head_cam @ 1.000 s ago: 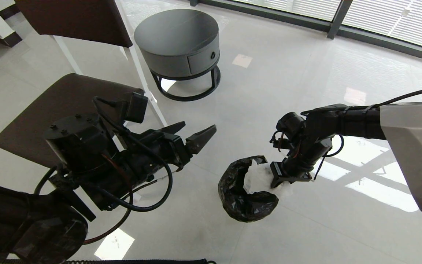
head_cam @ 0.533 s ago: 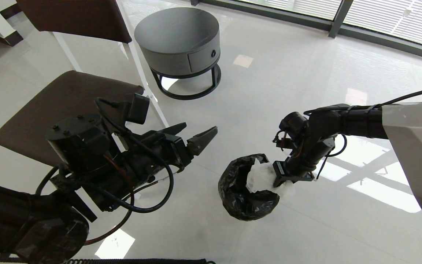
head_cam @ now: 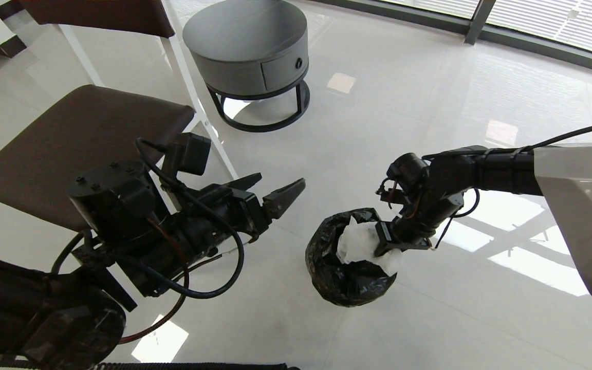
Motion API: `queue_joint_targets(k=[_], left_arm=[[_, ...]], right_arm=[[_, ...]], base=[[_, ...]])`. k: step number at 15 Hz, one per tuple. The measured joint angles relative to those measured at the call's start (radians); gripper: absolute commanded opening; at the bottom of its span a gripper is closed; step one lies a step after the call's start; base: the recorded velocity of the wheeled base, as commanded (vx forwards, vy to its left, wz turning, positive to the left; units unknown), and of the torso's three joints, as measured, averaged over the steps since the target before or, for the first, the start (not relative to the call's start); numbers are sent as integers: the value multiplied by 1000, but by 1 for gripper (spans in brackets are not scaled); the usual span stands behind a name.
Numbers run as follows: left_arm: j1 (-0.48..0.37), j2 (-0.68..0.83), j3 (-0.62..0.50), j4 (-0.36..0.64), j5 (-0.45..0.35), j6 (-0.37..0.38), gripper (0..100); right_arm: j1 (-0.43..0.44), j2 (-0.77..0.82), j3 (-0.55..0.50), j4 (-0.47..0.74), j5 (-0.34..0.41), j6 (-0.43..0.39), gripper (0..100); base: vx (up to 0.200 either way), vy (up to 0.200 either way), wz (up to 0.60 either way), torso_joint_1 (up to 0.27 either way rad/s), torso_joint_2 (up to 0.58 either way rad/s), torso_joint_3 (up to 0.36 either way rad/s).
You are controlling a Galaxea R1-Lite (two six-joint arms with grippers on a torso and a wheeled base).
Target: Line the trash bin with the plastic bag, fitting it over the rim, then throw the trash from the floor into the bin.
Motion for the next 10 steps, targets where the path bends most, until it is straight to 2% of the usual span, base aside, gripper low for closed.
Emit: queue_joint_targets(k=[1,5,9,10], left_arm=[[0,1,0,0,0,0,100],[0,3,1,0,0,0,100],[0,8,1,0,0,0,100],[0,10,1,0,0,0,100]], right_arm=[[9,-10,0,-40,-9,-1,0],[41,-20,0,-91,-156,-70,0],[39,4,0,-90,-167,-77,0],[37,10,0,-91,-167,-77,100]], base=[[0,0,0,0,0,0],[0,0,0,0,0,0],[0,0,0,0,0,0],[0,0,0,0,0,0]])
